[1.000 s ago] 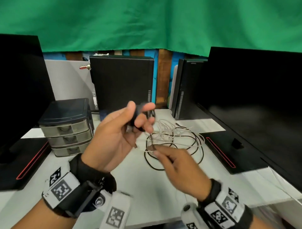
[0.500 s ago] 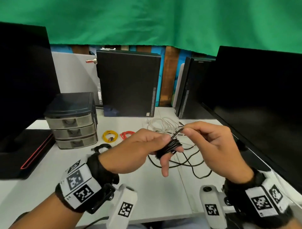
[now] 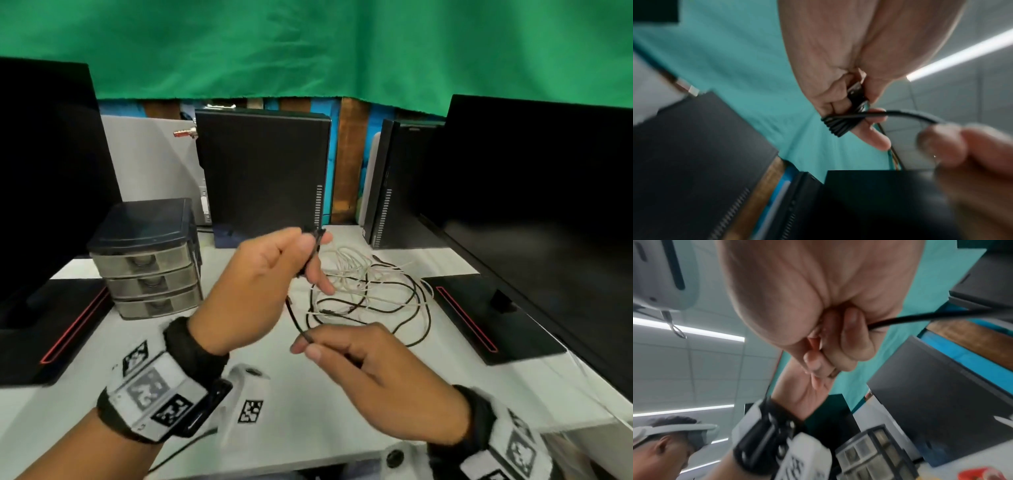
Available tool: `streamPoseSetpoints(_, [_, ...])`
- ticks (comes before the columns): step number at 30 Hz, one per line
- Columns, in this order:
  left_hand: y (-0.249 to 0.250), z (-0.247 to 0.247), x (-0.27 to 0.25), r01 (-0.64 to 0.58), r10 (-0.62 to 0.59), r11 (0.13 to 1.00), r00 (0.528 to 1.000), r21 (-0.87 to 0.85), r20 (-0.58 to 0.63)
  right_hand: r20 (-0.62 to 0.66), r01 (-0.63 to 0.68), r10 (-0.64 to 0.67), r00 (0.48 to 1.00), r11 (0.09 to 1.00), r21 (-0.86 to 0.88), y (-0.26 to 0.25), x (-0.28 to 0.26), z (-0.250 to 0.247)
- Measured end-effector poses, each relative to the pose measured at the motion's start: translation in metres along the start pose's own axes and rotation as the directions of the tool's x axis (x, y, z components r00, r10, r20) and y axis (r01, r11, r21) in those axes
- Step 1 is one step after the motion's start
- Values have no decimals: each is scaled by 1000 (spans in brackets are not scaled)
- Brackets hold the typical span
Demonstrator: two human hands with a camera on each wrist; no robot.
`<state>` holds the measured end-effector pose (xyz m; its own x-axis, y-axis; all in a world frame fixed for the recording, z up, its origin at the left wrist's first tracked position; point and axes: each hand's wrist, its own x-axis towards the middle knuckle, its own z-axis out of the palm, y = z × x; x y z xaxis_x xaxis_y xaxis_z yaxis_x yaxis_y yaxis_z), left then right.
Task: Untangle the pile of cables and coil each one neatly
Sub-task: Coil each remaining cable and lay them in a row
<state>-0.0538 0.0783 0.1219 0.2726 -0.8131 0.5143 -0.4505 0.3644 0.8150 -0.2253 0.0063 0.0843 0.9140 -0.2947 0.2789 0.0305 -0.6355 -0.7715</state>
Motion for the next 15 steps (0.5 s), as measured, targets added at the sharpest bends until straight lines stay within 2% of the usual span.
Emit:
streamPoseSetpoints(2, [-7,-2,-1,-51,35,971,997,234,73,-56,46,-48,997,998,-31,-7,-2,-16])
streamPoseSetpoints(5, [-15,0,-6,12,-73,969,967,245,242,-210,98,-109,972,993,-58,-11,-1,-40])
streamPoseSetpoints(6, [-14,3,-8,53,-115,979,942,199,315,-273,106,-115,955,993,-47,-11,0,-47])
streamPoseSetpoints(8, [-12,9,-10,169,-149,986,878,-3,455,-367,115,-84,927,991,64,-7,4,-58])
streamPoseSetpoints(10, [-9,9,-10,305,-135,924,826,-231,547,-416,92,6,909,972,214,5,9,-62])
streamPoseSetpoints(12, [-7,6,-9,381,-110,827,830,-412,547,-412,28,113,904,947,320,19,13,-57])
streamPoseSetpoints(15, [-9,7,-3,372,-169,699,916,-611,364,-344,-73,221,912,916,395,44,20,-34])
